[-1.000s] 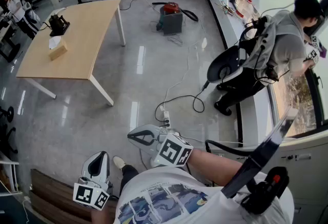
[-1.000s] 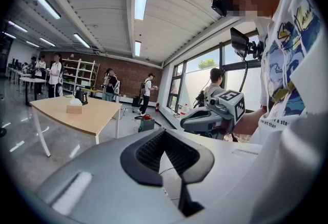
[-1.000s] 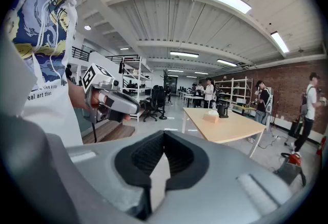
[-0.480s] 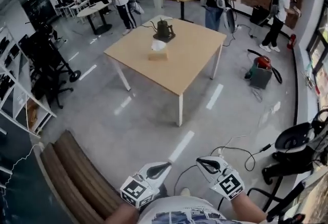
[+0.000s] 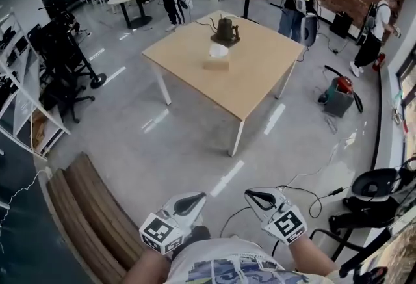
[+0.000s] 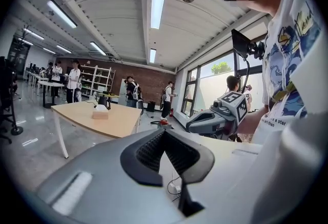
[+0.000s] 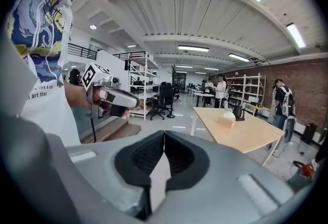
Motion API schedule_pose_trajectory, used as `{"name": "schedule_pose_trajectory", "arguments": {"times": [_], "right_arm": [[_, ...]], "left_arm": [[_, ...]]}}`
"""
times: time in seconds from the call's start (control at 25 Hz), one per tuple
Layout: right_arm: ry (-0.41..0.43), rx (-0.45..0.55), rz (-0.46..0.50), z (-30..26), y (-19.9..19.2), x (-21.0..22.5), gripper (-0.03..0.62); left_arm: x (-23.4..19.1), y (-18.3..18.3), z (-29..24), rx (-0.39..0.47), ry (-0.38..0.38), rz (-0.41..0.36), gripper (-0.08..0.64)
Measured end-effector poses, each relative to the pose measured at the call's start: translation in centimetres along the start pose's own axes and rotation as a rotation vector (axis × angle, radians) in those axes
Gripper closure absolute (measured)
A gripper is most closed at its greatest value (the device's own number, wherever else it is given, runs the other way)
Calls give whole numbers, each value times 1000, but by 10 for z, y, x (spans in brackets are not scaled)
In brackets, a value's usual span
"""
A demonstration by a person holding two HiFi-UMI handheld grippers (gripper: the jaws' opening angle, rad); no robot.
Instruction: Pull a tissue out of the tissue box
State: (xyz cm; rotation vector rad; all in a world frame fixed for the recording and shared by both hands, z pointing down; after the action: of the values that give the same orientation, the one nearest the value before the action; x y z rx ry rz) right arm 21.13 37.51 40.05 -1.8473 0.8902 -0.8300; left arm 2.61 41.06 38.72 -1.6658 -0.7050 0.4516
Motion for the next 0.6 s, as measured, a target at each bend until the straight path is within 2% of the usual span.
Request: {"name": "schedule_pose_trajectory", "arguments": {"times": [0.16,0.4,0.6], "right_arm": [[-14,23,9,-35,17,-1,588],[-35,21,-8,-86,45,-9,588],[-55,32,2,-131,59,-20,588]], "left_arm": [[-35,-10,7,12,-16,10,554],[-89,-9,19,15,-58,-24,554],[-131,-27,34,4,-91,-13,554]]}}
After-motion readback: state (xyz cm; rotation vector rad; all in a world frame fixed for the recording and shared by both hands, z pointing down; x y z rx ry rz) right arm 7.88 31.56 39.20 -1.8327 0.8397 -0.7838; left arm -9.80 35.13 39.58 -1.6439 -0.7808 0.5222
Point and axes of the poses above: the fingertips, and each gripper's own axes: z backward along the fingers, x to its right, y out of its top, the point moved 5 cm from there along z, backward along the fingers, and after that the axes turned 14 degrees about -z, right-handed, at the moved point
